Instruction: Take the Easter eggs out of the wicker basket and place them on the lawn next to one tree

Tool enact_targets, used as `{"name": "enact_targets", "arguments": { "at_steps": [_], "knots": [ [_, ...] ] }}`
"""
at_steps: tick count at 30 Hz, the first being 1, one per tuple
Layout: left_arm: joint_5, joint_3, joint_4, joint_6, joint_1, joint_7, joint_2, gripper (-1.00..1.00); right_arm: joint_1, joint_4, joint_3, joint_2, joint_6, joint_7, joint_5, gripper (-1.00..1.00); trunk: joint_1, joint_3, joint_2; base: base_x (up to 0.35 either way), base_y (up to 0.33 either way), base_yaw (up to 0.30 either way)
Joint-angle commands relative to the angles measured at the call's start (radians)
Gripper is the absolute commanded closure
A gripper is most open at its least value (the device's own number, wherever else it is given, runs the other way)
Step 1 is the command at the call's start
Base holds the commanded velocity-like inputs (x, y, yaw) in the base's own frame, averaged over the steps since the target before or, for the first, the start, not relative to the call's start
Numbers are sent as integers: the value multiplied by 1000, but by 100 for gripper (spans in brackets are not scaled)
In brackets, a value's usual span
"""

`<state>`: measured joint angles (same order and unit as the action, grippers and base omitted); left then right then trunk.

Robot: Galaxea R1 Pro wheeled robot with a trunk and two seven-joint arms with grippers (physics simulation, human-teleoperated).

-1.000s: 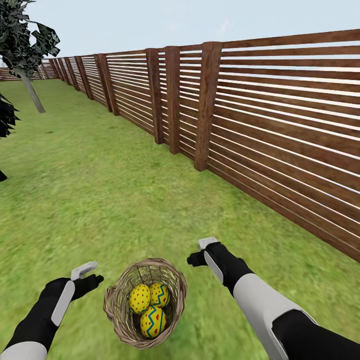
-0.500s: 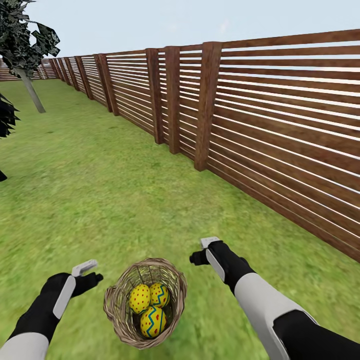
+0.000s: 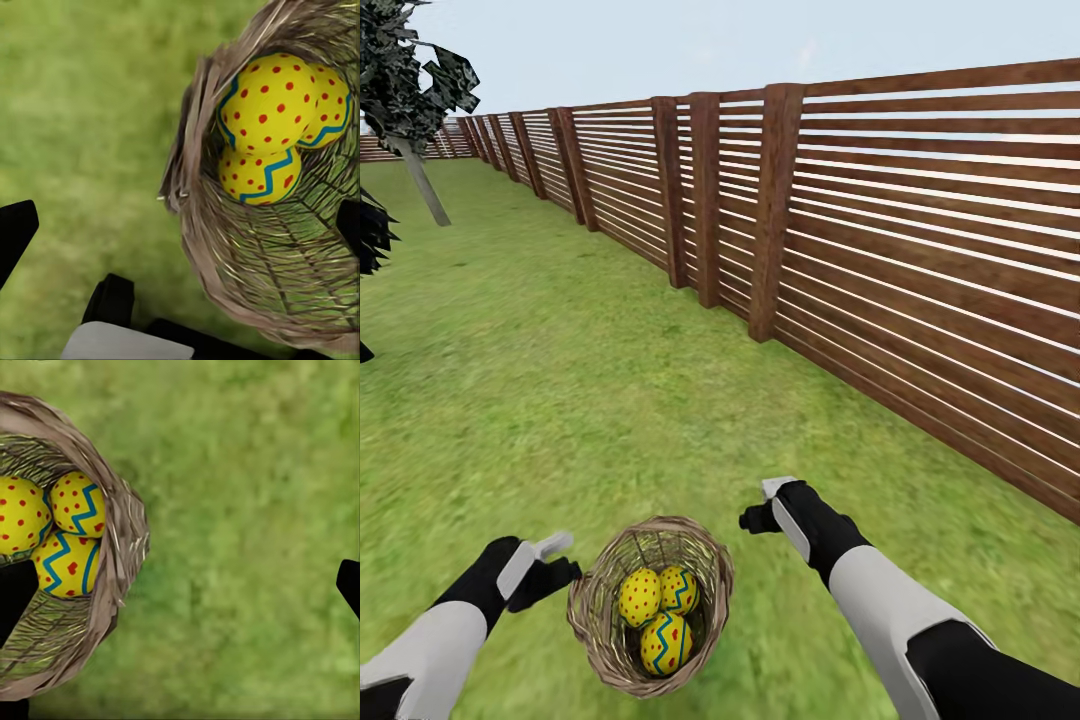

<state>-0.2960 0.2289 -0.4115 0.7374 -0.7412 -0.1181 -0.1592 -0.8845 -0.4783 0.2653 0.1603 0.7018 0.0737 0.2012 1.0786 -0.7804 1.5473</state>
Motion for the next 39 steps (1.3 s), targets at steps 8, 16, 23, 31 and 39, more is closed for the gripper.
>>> {"name": "enact_targets", "arguments": {
  "at_steps": [8,16,23,31,39],
  "knots": [
    [-10,3,-1,2,0,-7,-2,-100,-1,-2,6,-4,4,5,11,-100,0,2,0,0,0,-228],
    [-11,3,-1,1,0,-5,-8,-100,-1,-2,6,-1,4,5,11,-100,0,6,0,0,0,-255],
    [-12,7,0,0,0,-3,-27,-100,-1,-2,6,1,4,5,11,-100,0,6,0,0,0,-33],
    [-16,12,7,-47,0,-3,-69,-100,-1,0,6,3,2,4,11,-100,0,6,0,0,77,-1],
    [-15,6,3,-62,0,-3,-74,-100,-1,0,5,2,2,3,11,-100,0,6,0,0,43,0]
  ]
}}
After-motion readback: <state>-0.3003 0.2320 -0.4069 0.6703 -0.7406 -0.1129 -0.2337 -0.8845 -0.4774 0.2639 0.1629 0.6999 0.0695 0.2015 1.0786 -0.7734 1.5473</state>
